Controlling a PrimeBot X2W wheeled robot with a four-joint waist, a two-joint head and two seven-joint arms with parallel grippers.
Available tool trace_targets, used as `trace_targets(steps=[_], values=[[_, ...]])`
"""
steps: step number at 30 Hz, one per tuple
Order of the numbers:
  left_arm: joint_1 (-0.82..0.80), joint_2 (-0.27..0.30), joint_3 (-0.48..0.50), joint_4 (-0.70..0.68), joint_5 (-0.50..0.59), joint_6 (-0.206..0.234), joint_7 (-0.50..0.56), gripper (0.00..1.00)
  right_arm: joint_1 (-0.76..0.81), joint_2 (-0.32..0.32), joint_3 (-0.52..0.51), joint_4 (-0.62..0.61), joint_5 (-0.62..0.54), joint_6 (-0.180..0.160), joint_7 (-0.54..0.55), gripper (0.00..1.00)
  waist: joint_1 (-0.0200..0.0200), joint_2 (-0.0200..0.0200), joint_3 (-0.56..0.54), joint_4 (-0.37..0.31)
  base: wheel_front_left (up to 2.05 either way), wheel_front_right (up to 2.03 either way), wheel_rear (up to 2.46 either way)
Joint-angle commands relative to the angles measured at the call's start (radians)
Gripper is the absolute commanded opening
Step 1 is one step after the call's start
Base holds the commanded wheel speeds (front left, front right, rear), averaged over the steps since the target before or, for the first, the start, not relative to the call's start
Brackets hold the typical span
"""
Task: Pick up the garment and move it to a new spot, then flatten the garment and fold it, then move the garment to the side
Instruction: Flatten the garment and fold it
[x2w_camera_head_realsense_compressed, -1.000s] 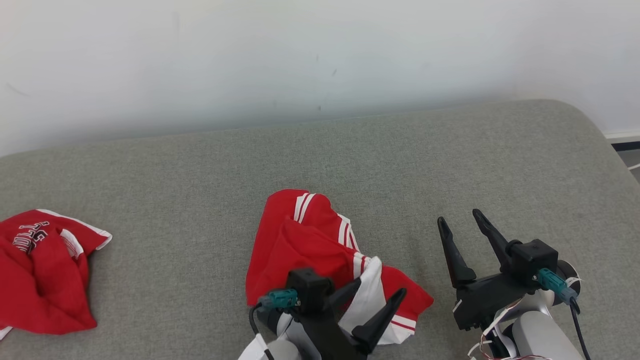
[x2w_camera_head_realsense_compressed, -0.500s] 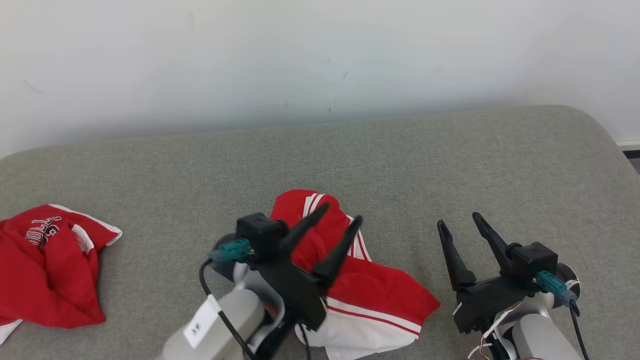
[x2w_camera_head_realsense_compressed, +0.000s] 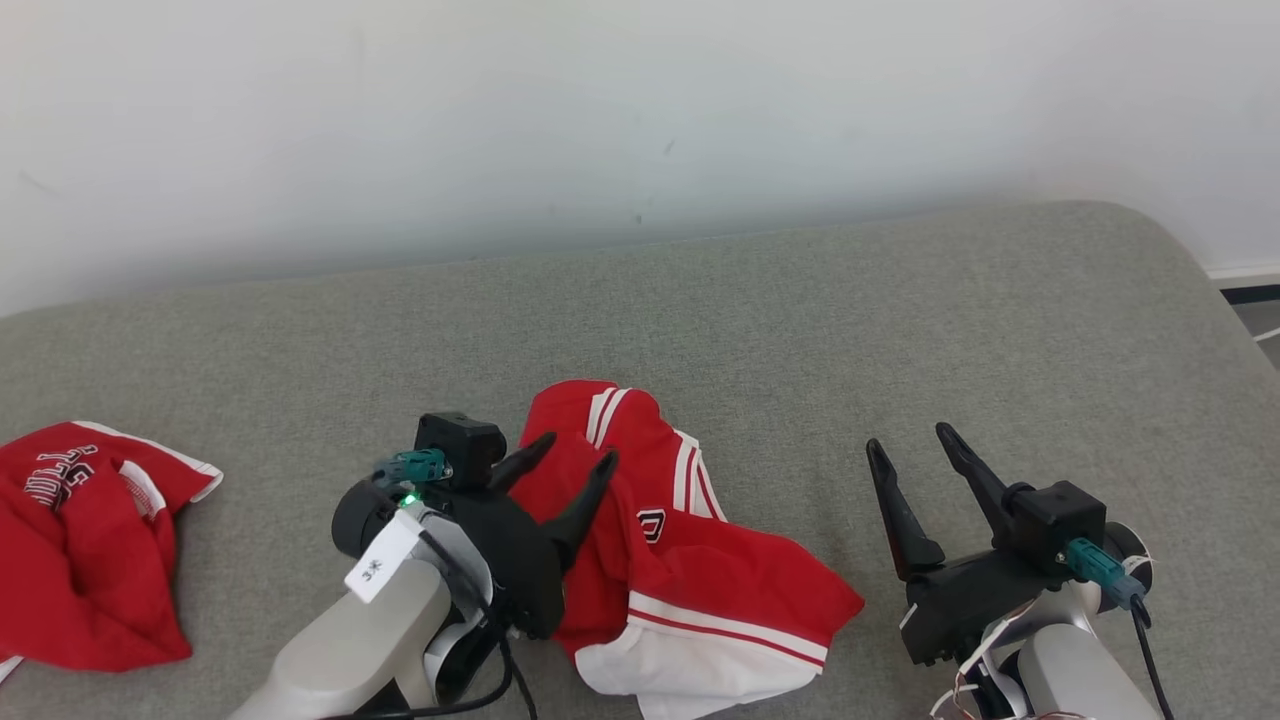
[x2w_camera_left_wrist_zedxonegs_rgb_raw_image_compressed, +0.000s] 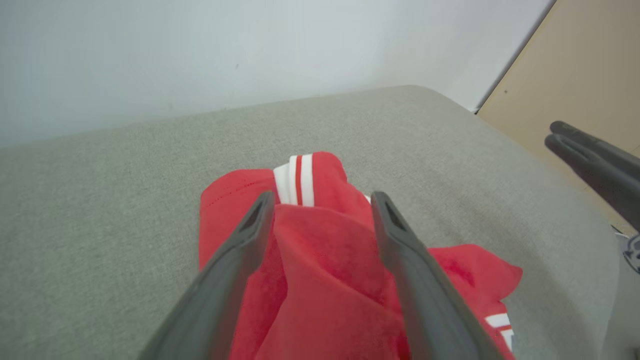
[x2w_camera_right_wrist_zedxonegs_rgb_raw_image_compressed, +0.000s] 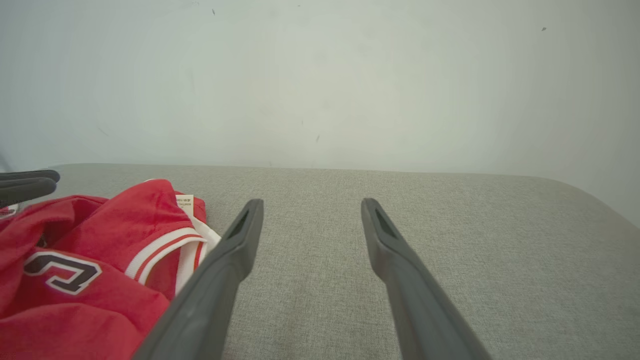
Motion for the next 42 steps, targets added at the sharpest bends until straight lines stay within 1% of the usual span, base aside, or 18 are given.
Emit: trace_targets(steps=[1,9,10,11,12,16,20,23,24,25,29,34,35,38,41,42], values=[[-0.014,-0.002,-0.005,0.021,-0.003,-0.005,0.008,1.0,-0.009,-0.005,0.001,0.003,0.006,0.0,-0.005,1.0,-0.0001,-0.0001,0.0,-0.005,0.0,0.0,0.0],[-0.028,-0.039,-0.033,0.145,-0.047,-0.029,0.068,1.0,-0.013,-0.005,0.005,0.004,0.011,0.0,-0.005,1.0,-0.0001,-0.0001,0.002,-0.025,0.0,0.0,0.0],[-0.028,-0.041,-0.035,0.157,-0.054,-0.03,0.078,0.67,-0.014,-0.005,0.006,0.004,0.012,0.0,-0.005,1.0,-0.0001,-0.0001,0.003,-0.027,0.0,0.0,0.0],[-0.03,-0.044,-0.038,0.165,-0.057,-0.033,0.081,0.4,-0.014,-0.005,0.007,0.004,0.012,0.0,-0.005,1.0,-0.0001,-0.0001,0.003,-0.028,0.0,0.0,0.0],[-0.032,-0.048,-0.041,0.17,-0.06,-0.034,0.078,0.0,-0.015,-0.004,0.008,0.004,0.012,0.0,-0.005,1.0,-0.0001,-0.0001,0.003,-0.029,0.0,0.0,0.0],[-0.045,-0.053,-0.052,0.181,-0.069,-0.037,0.043,0.0,-0.011,-0.005,0.0,0.0,0.009,0.0,-0.005,1.0,-0.0001,-0.0001,0.002,-0.027,0.0,0.0,0.0],[-0.074,-0.05,-0.037,0.189,-0.073,-0.036,-0.028,0.0,-0.006,-0.005,-0.004,0.0,0.005,0.0,-0.005,1.0,-0.0001,-0.0001,-0.003,-0.017,0.0,0.0,0.0],[-0.104,-0.045,-0.006,0.193,-0.077,-0.035,-0.082,0.0,0.002,-0.005,-0.005,-0.002,0.005,0.0,-0.005,1.0,-0.0001,-0.0001,-0.009,-0.006,0.0,0.0,0.0],[-0.113,-0.043,0.011,0.19,-0.076,-0.026,-0.096,0.0,0.005,-0.005,-0.007,-0.003,0.005,0.0,-0.005,1.0,-0.0001,-0.0001,-0.012,-0.002,0.0,0.0,0.0],[-0.113,-0.043,0.011,0.19,-0.076,-0.026,-0.096,0.0,0.005,-0.005,-0.007,-0.003,0.005,0.0,-0.005,1.0,-0.0001,-0.0001,-0.012,-0.002,0.0,0.0,0.0],[-0.118,-0.035,0.081,0.162,-0.079,-0.005,-0.117,0.0,0.012,-0.005,-0.008,-0.005,0.009,0.0,-0.005,1.0,-0.0001,-0.0001,-0.018,0.015,0.0,0.0,0.0],[-0.048,-0.024,0.154,0.111,-0.051,0.014,-0.118,0.0,0.015,-0.005,-0.006,-0.011,0.015,0.0,-0.003,1.0,-0.0001,-0.0001,-0.014,0.037,0.0,0.0,0.0],[-0.011,-0.019,0.187,0.093,-0.042,0.022,-0.118,0.0,0.015,-0.005,-0.007,-0.011,0.019,0.0,-0.003,1.0,-0.0001,-0.0001,-0.011,0.045,0.0,0.0,0.0],[0.038,-0.008,0.219,0.085,-0.019,0.034,-0.118,0.0,0.016,-0.005,-0.005,-0.013,0.021,0.0,-0.003,1.0,-0.0001,-0.0001,-0.002,0.058,0.0,0.0,0.0],[0.086,-0.011,0.245,0.08,0.0,0.038,-0.118,0.0,0.015,-0.005,-0.007,-0.017,0.02,0.0,-0.003,1.0,-0.0001,-0.0001,0.003,0.067,0.0,0.0,0.0],[0.097,-0.012,0.248,0.083,0.005,0.034,-0.118,0.09,0.014,-0.005,-0.007,-0.016,0.02,0.0,-0.003,1.0,-0.0001,-0.0001,0.004,0.07,0.0,0.0,0.0]])
